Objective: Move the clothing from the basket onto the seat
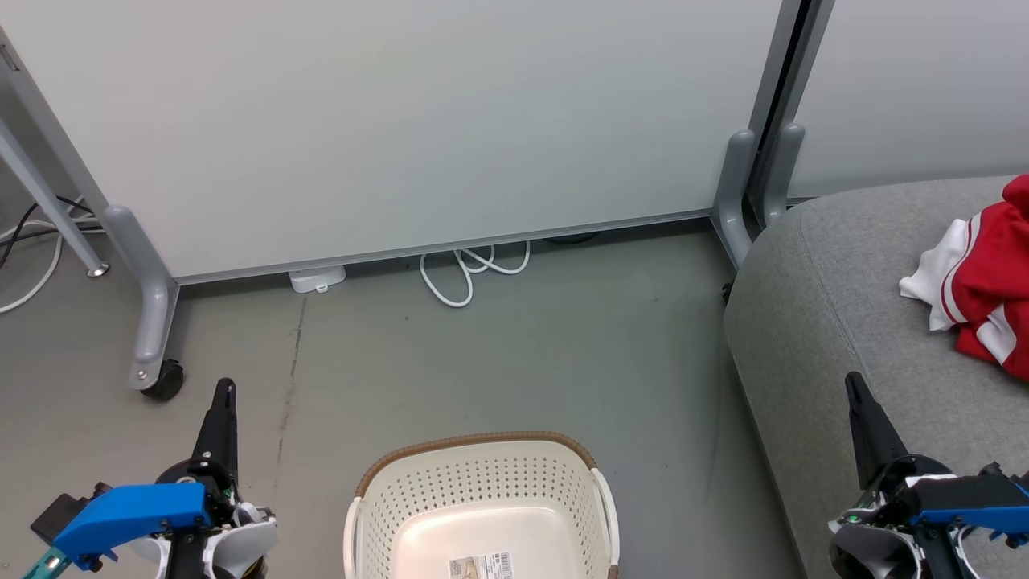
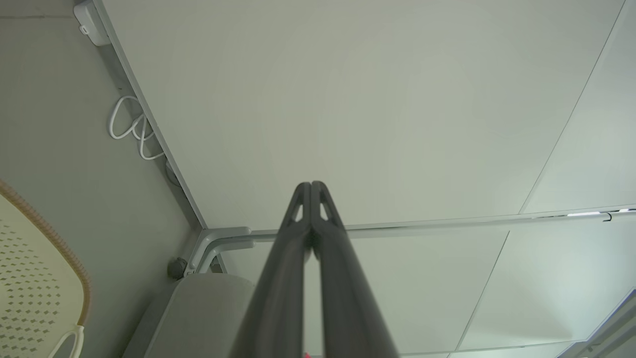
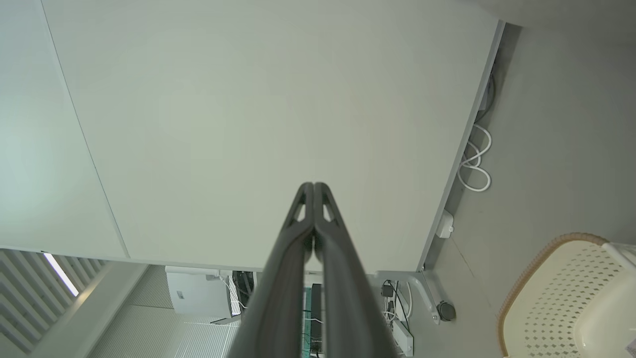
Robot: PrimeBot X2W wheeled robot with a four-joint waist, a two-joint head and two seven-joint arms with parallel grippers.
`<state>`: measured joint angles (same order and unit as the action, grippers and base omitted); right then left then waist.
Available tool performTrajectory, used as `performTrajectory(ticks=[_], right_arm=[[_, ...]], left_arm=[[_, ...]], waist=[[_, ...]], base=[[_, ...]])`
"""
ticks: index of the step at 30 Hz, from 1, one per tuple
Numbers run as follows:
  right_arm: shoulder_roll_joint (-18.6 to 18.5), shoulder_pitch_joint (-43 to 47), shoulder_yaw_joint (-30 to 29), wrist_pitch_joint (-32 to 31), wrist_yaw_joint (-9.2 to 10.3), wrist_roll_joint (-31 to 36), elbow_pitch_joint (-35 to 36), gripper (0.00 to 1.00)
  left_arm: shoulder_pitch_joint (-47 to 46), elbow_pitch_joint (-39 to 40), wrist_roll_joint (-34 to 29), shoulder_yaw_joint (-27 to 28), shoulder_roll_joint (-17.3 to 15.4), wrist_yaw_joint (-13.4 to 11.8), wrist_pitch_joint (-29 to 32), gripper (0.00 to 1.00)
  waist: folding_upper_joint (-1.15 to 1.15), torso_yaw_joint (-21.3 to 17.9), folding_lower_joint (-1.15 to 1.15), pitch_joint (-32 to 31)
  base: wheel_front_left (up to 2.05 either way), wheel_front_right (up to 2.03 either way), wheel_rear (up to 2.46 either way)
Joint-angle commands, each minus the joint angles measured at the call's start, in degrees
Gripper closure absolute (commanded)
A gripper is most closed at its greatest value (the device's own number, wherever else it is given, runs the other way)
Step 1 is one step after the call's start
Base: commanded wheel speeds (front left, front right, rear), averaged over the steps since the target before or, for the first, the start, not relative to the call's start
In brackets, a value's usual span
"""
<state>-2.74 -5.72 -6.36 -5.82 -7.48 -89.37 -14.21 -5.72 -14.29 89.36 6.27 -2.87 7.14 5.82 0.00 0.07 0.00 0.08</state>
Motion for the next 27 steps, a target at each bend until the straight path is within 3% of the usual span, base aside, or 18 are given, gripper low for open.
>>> performTrajectory(ticks=[1, 8, 27], right_arm=[[-0.2, -0.8, -0.1, -0.3, -0.02, -0.9, 0.2, 1.0], [-0.2, -0.9, -0.3, -1.0, -0.02, -3.3, 0.3, 1.0], [-0.2, -0.9, -0.2, -0.9, -0.02, -3.1, 0.3, 1.0]], left_arm=[[-0.7, 0.3, 0.7, 0.1, 0.0, 0.6, 0.3, 1.0], [-0.8, 0.3, 3.3, 0.4, 0.0, 0.6, 1.0, 1.0], [-0.8, 0.3, 3.1, 0.4, 0.0, 0.6, 0.9, 1.0]], waist=[[0.0, 0.0, 0.0, 0.0], [0.0, -0.1, 0.0, 0.1], [0.0, -0.1, 0.0, 0.1]], base=[[0.0, 0.0, 0.0], [0.0, 0.0, 0.0], [0.0, 0.0, 0.0]])
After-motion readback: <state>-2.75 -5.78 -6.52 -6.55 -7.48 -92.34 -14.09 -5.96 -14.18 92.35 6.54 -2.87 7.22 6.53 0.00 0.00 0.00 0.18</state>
